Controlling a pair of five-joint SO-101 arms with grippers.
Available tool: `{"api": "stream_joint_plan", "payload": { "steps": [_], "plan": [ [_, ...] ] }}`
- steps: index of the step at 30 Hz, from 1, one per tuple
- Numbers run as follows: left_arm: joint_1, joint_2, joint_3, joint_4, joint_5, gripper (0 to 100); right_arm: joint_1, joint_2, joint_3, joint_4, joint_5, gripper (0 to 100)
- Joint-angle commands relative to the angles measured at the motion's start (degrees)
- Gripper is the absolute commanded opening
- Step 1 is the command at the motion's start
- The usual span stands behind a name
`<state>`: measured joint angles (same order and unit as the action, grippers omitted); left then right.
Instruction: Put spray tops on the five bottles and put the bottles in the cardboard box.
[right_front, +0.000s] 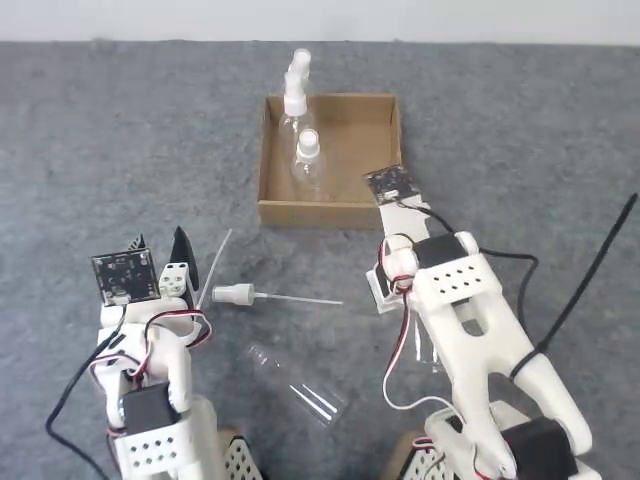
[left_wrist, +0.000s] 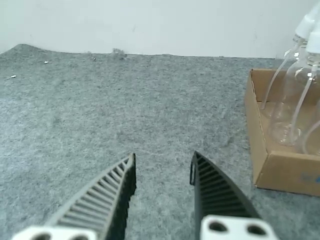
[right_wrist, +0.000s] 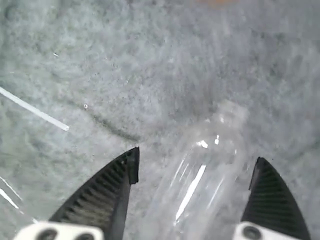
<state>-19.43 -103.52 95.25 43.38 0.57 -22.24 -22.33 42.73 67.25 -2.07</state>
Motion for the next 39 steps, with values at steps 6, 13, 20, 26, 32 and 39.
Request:
{"api": "stream_joint_plan", "payload": {
  "steps": [6,13,20,26,32,39],
  "plan": [
    [-0.4,-1.0,-0.6,-2.1,-1.0,17,1.0,-2.2,-1.8,1.3,-5.5,30.3],
    [-0.4,-1.0,-0.6,-2.0,-1.1,17,1.5,-2.2,1.8,0.7,-6.2,30.3],
    [-0.4,-1.0,-0.5,-2.0,-1.1,17,5.8,0.3,1.5,-1.0,-6.2,30.3],
    [-0.4,-1.0,-0.5,-2.0,-1.1,17,5.8,5.9,1.3,-4.4,-6.2,30.3],
    [-0.4,-1.0,-0.5,-2.0,-1.1,17,5.9,8.2,0.2,-4.6,-6.2,30.3],
    [-0.4,-1.0,-0.5,-2.0,-1.1,17,5.9,11.9,0.1,-7.4,-6.2,28.9]
  ]
}}
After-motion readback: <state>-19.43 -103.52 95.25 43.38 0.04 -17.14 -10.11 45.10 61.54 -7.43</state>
